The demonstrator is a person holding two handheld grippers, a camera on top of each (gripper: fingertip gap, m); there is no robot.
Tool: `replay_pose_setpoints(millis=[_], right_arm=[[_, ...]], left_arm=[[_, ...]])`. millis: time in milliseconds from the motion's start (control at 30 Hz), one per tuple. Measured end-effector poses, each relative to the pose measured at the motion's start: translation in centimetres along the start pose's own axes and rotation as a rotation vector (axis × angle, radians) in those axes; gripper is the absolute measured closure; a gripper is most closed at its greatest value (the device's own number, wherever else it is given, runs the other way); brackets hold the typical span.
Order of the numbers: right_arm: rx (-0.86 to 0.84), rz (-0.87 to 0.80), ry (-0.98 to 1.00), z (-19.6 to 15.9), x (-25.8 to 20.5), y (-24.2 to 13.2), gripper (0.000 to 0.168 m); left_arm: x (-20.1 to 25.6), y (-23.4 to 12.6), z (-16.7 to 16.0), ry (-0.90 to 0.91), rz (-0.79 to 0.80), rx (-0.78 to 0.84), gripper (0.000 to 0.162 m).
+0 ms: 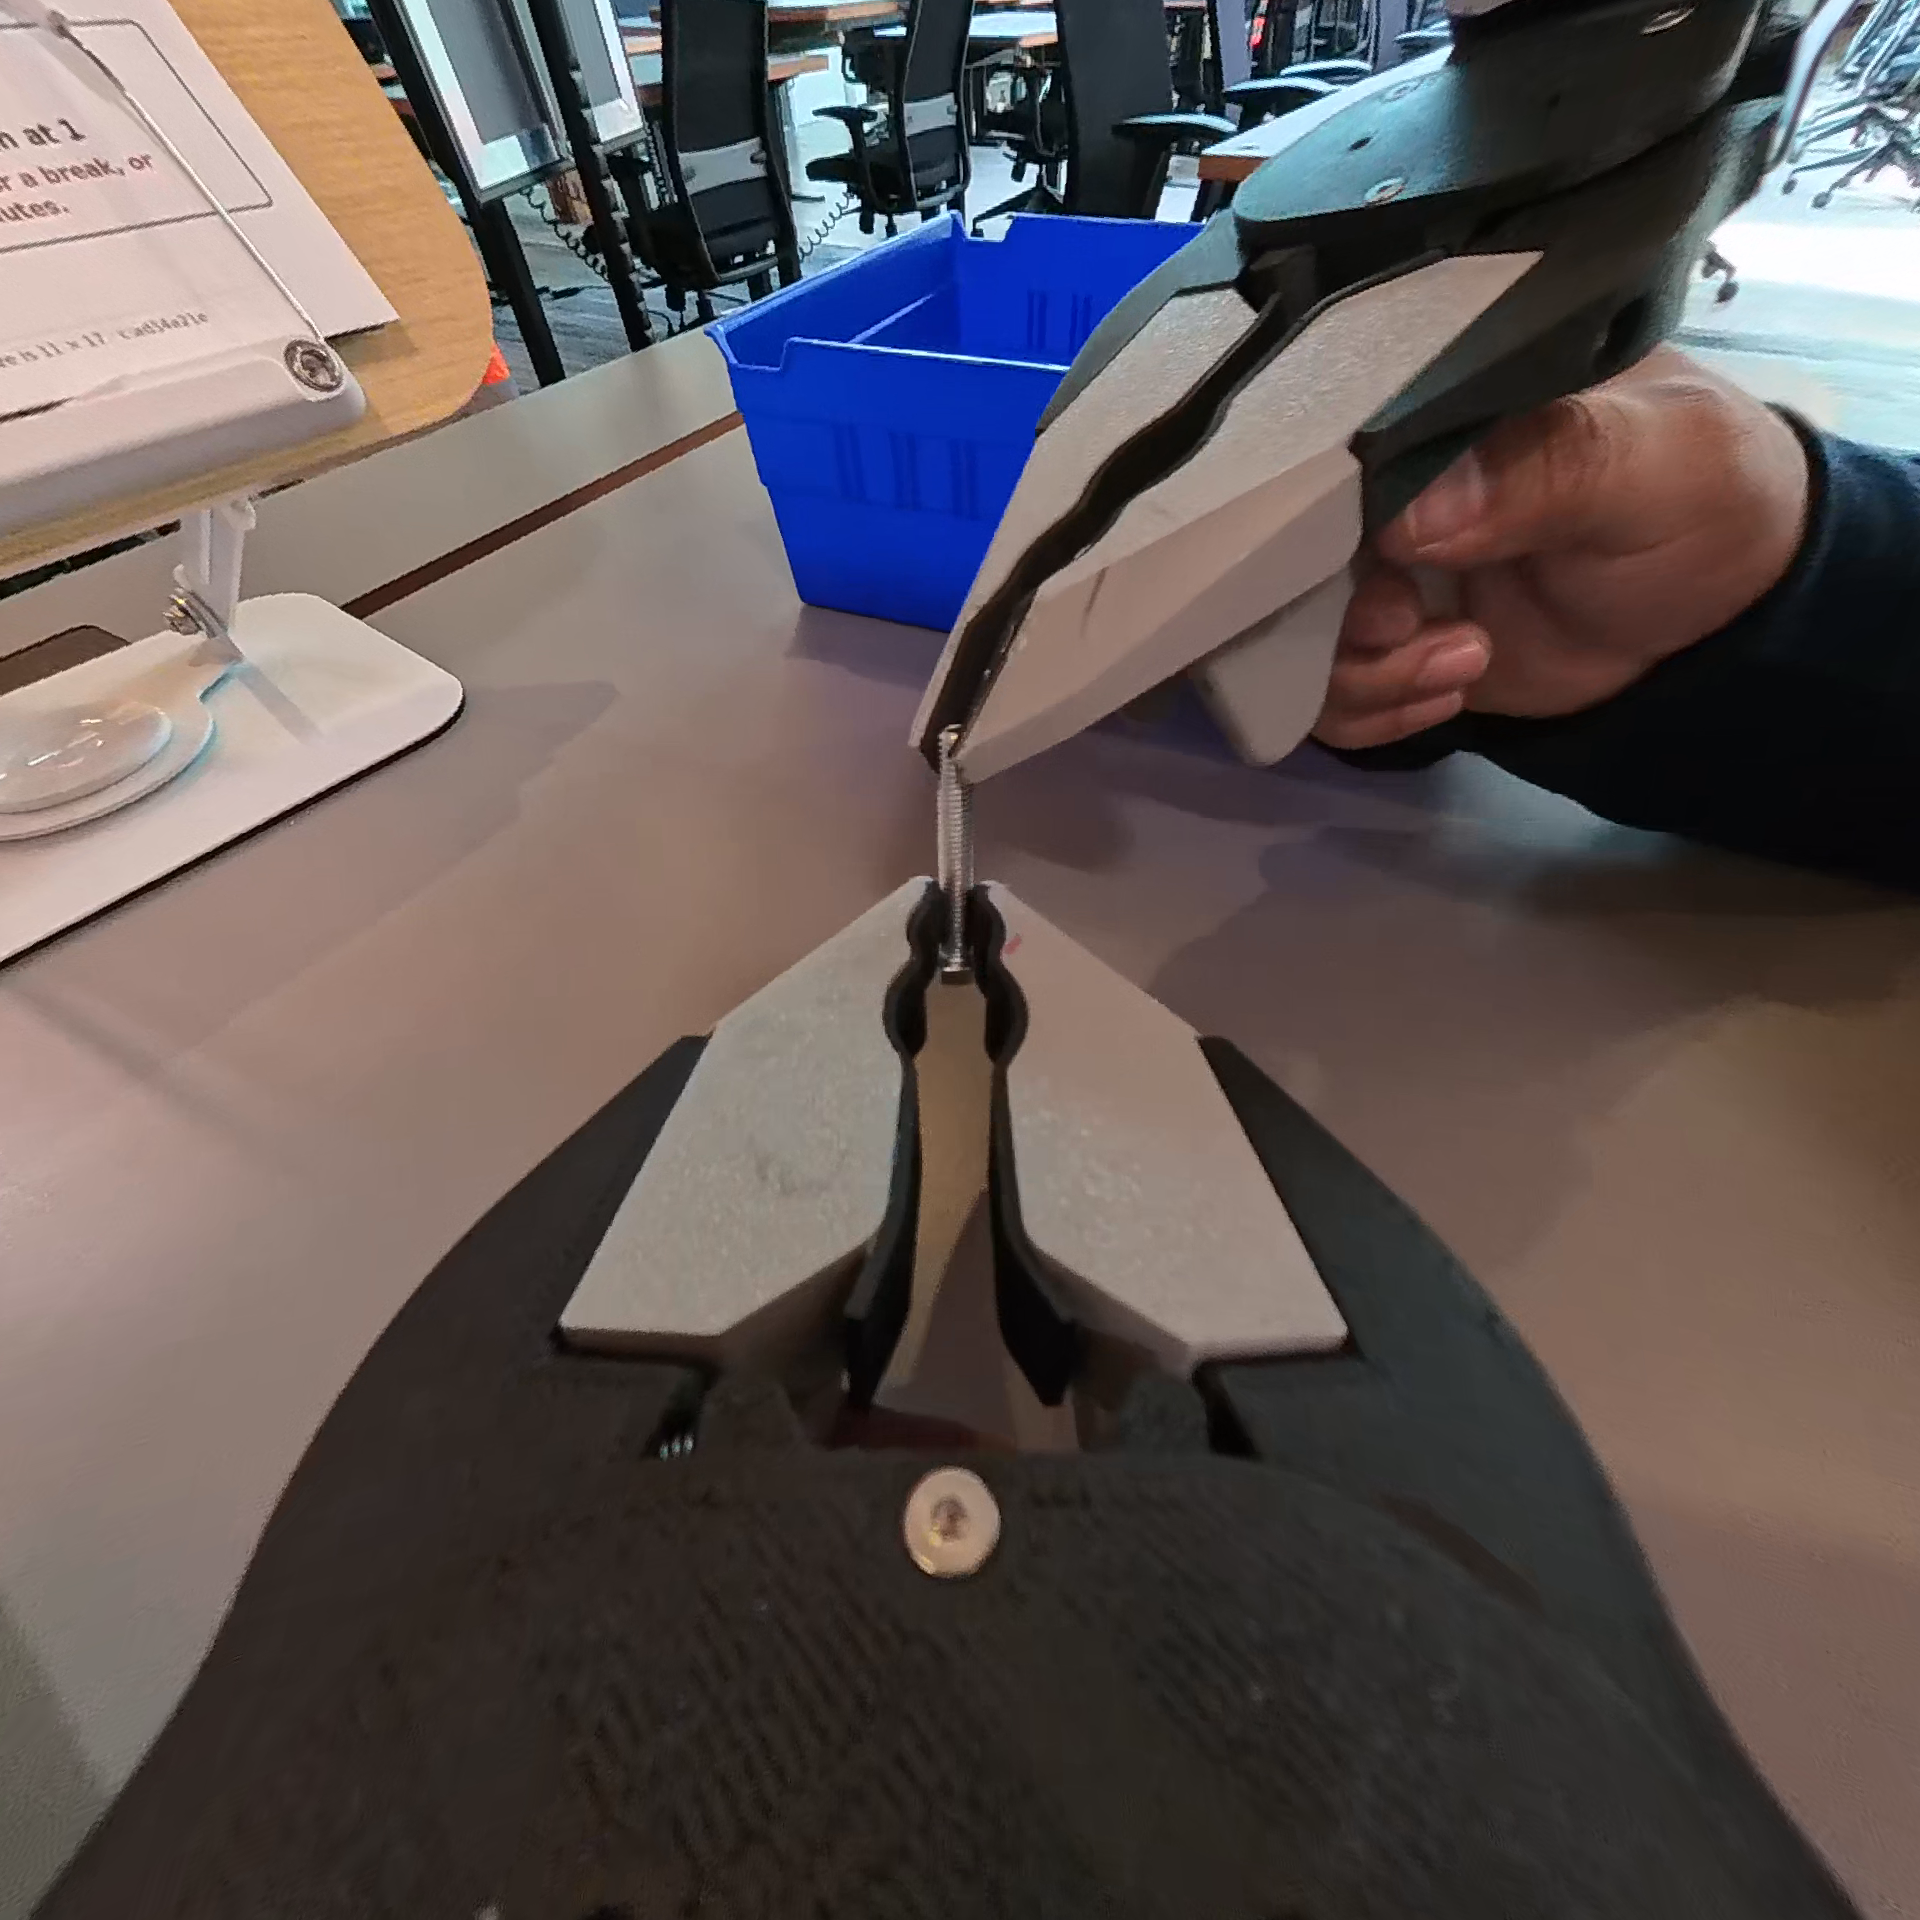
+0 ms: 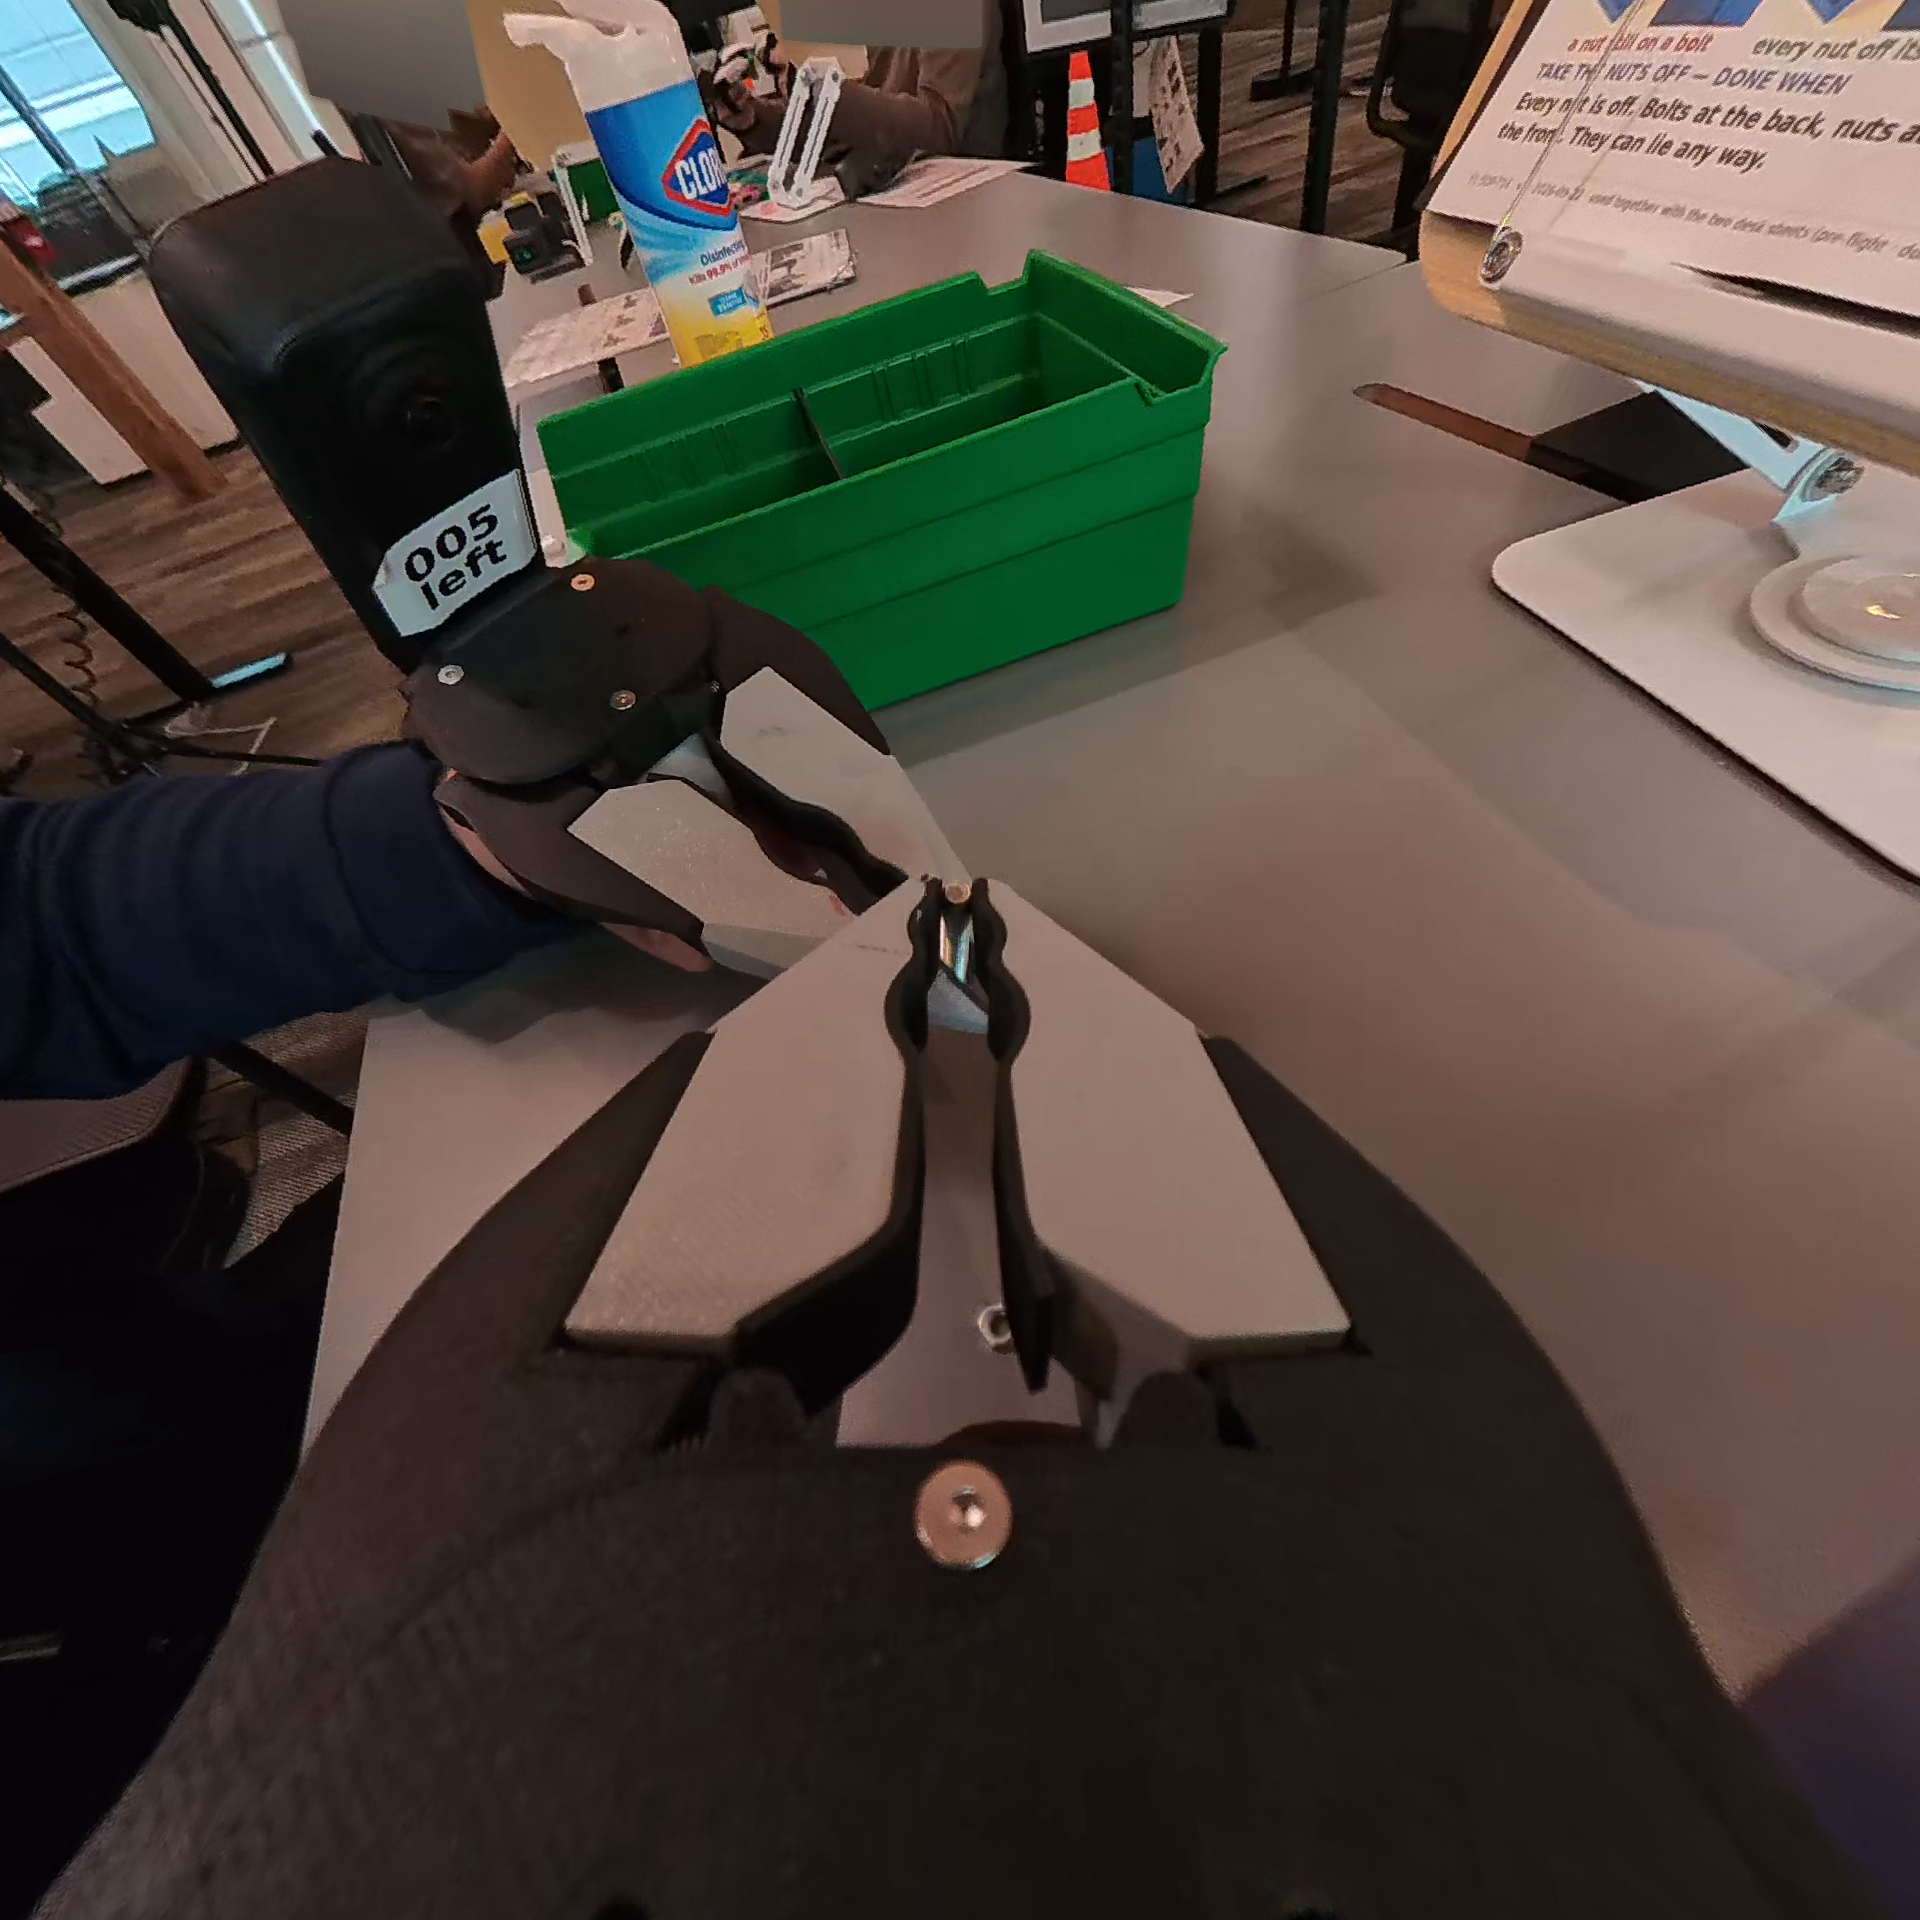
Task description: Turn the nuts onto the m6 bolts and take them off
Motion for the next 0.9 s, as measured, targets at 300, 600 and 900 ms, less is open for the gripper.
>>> replay_pose_setpoints(millis=[300,600,900], right_arm=[[-0.008,0.027,-0.003,-0.1,-0.4,0.2,0.162],[-0.349,-0.115,-0.161,-3.0,0.0,0.2,0.142],[-0.516,-0.235,-0.151,-6.0,-0.5,-1.1,0.146]], left_arm=[[0.0,0.0,0.0,0.024,0.008,-0.014,0.16],[-2.5,-1.6,-0.3,-0.087,0.09,0.067,0.16],[-3.3,-1.7,-0.6,-0.111,0.131,0.058,0.16]])
Point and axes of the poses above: each gripper's, where its closed fingertips meet, y out along the fingers, z out of its top, x = y × z across the jaws, the point moved 9 cm from there along -y, back along the fingers, and after that the axes turned 13 degrees about -z, right-handed, at the moved point
